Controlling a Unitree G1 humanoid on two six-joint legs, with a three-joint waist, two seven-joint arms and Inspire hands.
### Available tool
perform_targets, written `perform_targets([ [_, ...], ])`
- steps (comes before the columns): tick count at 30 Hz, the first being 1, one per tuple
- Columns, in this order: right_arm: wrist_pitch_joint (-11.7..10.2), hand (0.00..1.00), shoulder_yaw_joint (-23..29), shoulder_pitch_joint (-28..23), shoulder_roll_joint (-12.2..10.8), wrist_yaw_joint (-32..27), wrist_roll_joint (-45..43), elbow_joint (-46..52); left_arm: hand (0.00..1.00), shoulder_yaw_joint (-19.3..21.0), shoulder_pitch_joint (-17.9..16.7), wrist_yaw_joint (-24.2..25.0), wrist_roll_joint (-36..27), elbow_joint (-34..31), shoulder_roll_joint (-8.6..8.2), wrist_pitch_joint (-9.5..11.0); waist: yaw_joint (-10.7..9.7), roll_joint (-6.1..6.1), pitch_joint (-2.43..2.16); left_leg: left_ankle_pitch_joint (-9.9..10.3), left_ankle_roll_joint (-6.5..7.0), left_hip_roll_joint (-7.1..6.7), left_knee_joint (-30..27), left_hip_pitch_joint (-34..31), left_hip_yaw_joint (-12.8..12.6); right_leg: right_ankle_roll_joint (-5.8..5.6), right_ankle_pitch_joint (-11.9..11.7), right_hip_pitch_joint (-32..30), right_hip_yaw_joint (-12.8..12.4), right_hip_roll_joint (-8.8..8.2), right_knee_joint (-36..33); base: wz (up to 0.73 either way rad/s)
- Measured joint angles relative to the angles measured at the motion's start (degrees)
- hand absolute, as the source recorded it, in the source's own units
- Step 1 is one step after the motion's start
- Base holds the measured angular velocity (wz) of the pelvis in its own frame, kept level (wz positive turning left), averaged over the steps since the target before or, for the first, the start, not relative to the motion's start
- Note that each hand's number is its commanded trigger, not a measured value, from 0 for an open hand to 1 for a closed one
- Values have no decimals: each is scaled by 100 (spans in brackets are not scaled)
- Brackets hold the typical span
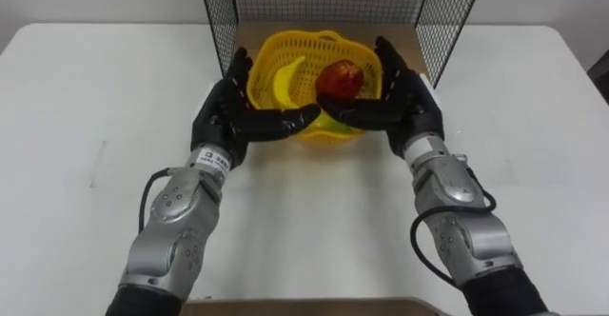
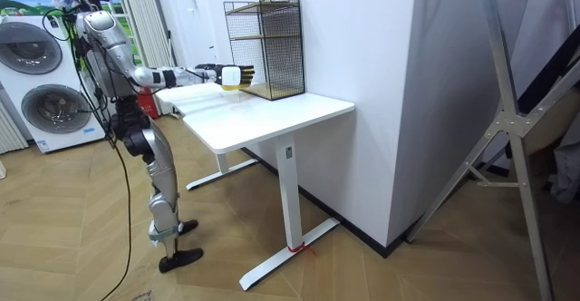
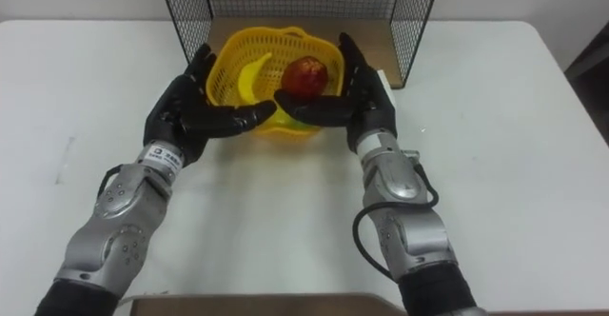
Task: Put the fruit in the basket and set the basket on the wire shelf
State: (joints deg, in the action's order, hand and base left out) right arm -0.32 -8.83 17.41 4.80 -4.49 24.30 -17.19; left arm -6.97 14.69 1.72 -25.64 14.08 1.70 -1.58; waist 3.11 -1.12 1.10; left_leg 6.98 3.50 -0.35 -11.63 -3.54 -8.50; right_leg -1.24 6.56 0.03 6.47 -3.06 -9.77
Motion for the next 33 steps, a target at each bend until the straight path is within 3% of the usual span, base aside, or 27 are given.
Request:
perform_targets([
  [18,-34,0,0,50,-23,-40,-3,1,0,-5,47,-7,-11,-2,9,14,8,13,10,78,-6,32,-134,1,-19,0,1,37,-20,23,-28,0],
  [21,-34,0,2,52,-21,-42,31,0,0,-4,46,-7,-9,-1,9,19,9,33,24,394,-27,154,-659,-100,-4,22,156,85,11,83,-233,0],
  [26,-170,0,-3,42,-92,-20,188,-30,0,5,43,-6,-8,24,10,80,54,123,93,1057,-133,410,-1727,-192,-16,120,827,-73,43,168,-1287,-8],
  [29,-190,0,-4,39,-107,-15,225,-107,0,4,40,-5,-21,101,9,94,85,117,97,1229,-200,464,-2071,-238,-27,176,1150,-207,0,178,-1726,-2],
  [33,-201,0,-13,49,-95,16,223,-213,0,2,38,-5,-26,119,17,92,164,100,87,1177,-300,459,-1979,-244,-41,283,1170,-325,-22,153,-1825,-9],
])
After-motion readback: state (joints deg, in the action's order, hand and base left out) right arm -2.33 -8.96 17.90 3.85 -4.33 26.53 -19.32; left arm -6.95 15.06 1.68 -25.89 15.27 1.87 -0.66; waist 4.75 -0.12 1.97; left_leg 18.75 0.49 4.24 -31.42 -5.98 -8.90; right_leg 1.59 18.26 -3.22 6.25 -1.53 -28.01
